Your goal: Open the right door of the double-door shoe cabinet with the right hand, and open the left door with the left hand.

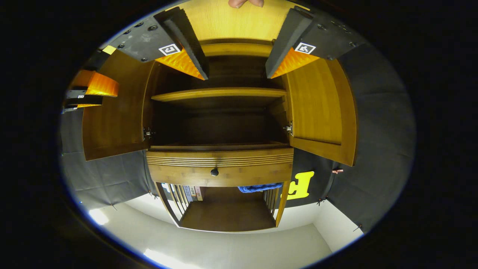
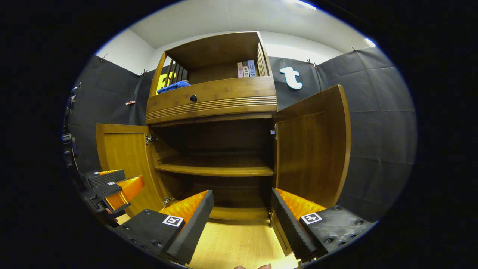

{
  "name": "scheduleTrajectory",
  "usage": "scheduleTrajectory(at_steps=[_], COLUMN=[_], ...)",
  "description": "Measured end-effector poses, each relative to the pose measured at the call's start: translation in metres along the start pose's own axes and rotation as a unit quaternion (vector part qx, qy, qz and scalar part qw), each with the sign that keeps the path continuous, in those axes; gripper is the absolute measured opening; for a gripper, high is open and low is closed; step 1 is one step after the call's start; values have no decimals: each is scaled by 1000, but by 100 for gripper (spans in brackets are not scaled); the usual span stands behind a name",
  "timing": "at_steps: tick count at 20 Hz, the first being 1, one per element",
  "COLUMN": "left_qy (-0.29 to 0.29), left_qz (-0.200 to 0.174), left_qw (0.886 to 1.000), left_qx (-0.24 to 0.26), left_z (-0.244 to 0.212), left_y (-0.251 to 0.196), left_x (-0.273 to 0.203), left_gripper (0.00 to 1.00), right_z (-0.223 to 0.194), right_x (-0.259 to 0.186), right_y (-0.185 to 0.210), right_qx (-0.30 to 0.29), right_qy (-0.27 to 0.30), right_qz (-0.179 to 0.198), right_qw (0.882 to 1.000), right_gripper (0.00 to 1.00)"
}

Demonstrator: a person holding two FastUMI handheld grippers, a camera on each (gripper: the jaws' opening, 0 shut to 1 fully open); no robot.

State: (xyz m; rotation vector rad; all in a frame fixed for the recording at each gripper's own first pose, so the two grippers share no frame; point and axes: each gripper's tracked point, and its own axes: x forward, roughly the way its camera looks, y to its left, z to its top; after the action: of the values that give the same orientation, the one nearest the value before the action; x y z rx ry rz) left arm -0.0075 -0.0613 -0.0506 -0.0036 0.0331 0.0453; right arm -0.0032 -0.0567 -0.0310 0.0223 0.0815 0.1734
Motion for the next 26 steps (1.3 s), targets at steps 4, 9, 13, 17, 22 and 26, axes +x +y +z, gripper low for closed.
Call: scheduleTrajectory(at_steps=[4, 9, 13, 17, 22, 26], left_qy=[3, 0, 0, -2, -11, -19], left_qz=[-5, -9, -10, -10, -5, 2], left_qw=[1000, 1000, 1000, 1000, 1000, 1000], left_qx=[0, 3, 3, 6, 11, 14], left_z=[-2, 0, 0, 2, 6, 9], left_y=[-4, -4, -6, -8, -5, -3], left_x=[0, 1, 1, 0, -2, -5], left_gripper=[97, 93, 95, 97, 93, 95], right_z=[0, 0, 0, 0, 2, 3], right_x=[-1, -1, -1, -1, -3, -2], right_y=[1, -1, -2, -2, -1, 2], right_qx=[-2, -2, -3, -1, -1, -4], right_qy=[0, 1, 1, 0, -8, -9], right_qz=[0, -2, -2, -3, -2, 0], right_qw=[1000, 1000, 1000, 1000, 1000, 1000], right_gripper=[98, 98, 98, 98, 98, 98])
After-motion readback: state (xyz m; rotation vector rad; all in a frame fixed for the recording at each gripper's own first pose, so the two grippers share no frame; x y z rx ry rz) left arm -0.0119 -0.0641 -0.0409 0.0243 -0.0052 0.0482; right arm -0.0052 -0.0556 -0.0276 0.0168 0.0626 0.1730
